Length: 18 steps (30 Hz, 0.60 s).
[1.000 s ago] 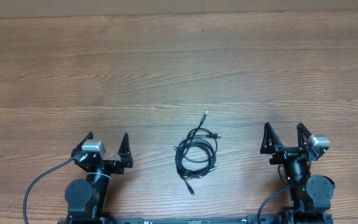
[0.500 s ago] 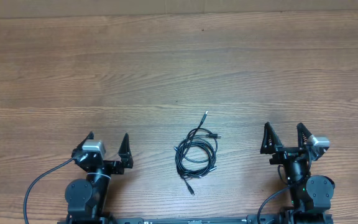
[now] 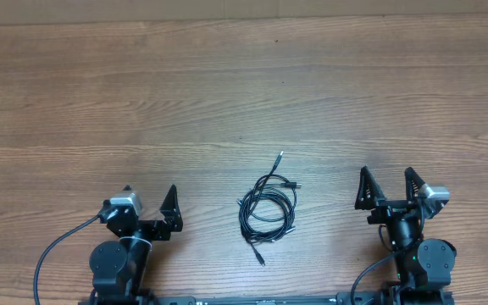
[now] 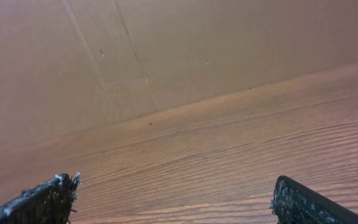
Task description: Untangle cables
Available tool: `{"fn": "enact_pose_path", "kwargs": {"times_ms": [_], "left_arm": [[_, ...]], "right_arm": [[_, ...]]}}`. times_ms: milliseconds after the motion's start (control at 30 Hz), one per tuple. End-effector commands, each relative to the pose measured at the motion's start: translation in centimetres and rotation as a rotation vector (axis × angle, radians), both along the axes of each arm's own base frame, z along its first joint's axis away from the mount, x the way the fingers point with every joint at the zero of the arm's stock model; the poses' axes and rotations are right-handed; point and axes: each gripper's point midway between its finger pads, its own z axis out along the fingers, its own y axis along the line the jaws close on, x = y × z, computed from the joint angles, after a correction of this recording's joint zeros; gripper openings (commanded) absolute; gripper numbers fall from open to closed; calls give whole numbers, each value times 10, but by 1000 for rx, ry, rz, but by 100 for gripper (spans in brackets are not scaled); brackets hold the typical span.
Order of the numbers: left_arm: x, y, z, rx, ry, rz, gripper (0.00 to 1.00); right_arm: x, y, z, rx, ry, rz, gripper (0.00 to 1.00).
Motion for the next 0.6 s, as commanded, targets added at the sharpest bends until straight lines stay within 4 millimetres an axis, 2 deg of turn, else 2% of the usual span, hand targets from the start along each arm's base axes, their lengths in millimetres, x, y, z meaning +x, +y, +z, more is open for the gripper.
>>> {"fn": "enact_pose_path", "kwargs": {"times_ms": [0,233,567], "left_arm": [[-1,0,3,-153,13,30,100],[-2,-10,9,-212,8,-14,100],[-10,-14,32,-216,-3,-40,100]], "right_arm": [[0,-2,-1,-8,-6,-13,100],[0,-2,-1,-8,-6,-13,100],[0,-2,-1,-8,-6,-13,100]]}}
